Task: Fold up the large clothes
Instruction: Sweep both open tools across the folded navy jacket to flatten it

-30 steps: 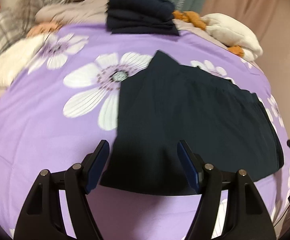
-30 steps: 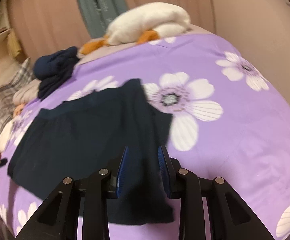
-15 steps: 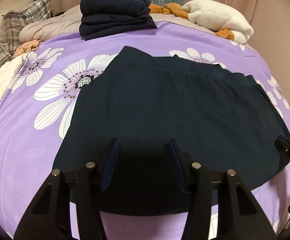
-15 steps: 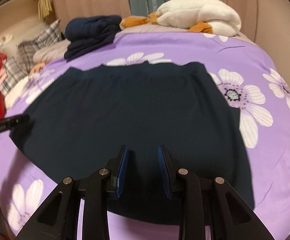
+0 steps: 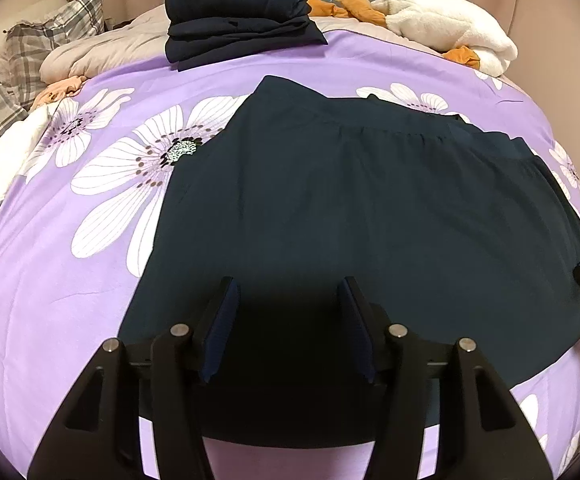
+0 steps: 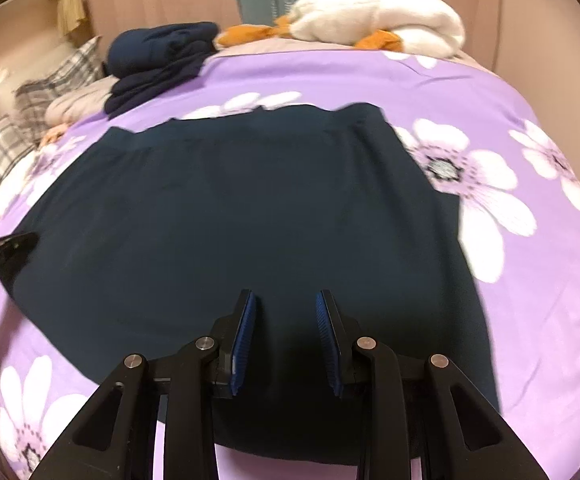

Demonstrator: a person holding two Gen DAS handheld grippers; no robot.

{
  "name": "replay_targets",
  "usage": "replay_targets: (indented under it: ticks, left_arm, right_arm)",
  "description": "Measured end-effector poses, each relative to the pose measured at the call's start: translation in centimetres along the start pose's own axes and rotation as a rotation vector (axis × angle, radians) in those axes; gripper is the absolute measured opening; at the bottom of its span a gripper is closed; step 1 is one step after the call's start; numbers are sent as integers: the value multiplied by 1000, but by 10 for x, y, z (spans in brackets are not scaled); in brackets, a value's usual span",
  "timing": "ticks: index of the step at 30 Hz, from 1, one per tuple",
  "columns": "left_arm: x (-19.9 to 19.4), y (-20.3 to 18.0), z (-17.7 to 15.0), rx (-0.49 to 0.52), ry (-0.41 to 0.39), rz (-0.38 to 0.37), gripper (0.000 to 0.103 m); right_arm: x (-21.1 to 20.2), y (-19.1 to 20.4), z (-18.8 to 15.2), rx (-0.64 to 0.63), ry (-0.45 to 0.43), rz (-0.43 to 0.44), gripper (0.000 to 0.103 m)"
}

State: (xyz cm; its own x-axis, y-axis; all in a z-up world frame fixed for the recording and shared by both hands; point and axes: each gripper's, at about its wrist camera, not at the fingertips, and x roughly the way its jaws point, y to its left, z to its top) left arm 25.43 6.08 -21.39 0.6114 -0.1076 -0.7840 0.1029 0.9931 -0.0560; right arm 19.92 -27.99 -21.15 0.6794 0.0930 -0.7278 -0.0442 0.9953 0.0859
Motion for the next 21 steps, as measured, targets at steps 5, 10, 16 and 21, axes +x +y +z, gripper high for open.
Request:
replay_targets:
  ticks: [5,10,16,21]
  left_arm:
    - [-5,10,0,12,-9,26,66]
    - [-9,25,-3,36,5,164,59]
    - [-24,26,6,63,-34,142,59]
    - [-24,-12,29,107,-72,58,61]
  right_arm:
    - [-7,-32,-7,45,2,-71,30]
    - [-16,-61,-8,98,4,-151,30]
    - [-31,-63,6,128,-56,-174,30]
    - [-27,-17,39,50,-94,-34,42]
